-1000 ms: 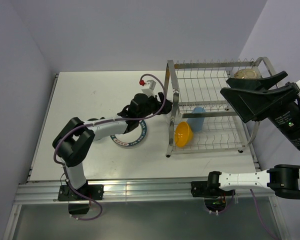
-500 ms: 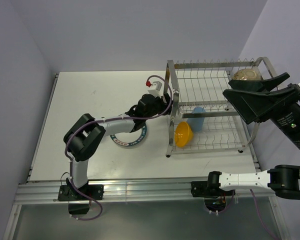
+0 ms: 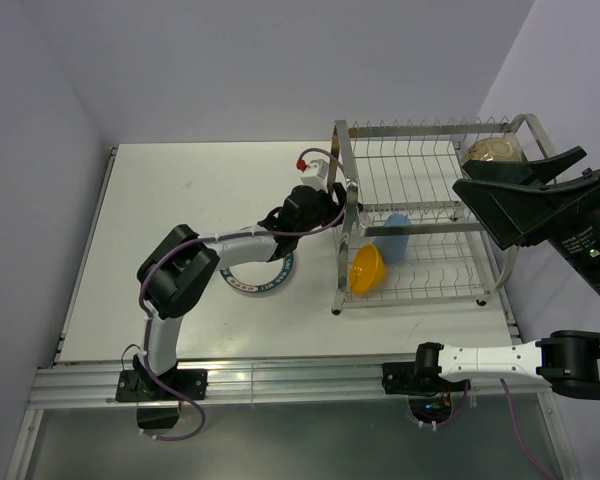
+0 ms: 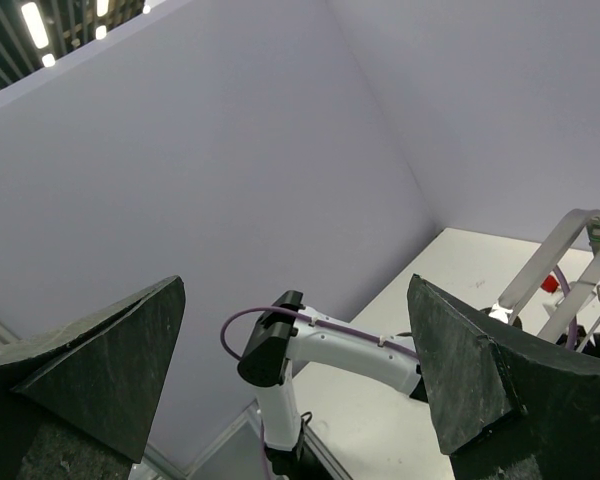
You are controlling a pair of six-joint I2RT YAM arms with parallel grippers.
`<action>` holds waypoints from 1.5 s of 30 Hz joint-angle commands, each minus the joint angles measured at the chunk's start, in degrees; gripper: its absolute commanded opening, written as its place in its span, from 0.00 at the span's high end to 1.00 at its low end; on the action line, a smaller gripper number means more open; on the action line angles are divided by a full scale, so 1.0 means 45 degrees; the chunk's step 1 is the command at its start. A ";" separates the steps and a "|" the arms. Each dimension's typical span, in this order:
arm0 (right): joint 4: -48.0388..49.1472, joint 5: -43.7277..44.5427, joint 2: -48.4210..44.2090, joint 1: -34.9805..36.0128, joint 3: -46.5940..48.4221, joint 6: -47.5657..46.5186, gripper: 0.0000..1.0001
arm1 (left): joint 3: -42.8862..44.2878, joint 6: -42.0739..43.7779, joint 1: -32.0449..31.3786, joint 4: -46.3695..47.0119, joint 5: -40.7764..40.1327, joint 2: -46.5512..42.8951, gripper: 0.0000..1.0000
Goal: Load the mixed dishes into the dish rack
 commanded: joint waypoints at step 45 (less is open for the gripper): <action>0.0212 -0.0135 -0.0001 0.0087 -0.0292 -0.0028 0.00 | 0.0077 0.0685 -0.0483 -0.0351 -0.1987 -0.0818 0.01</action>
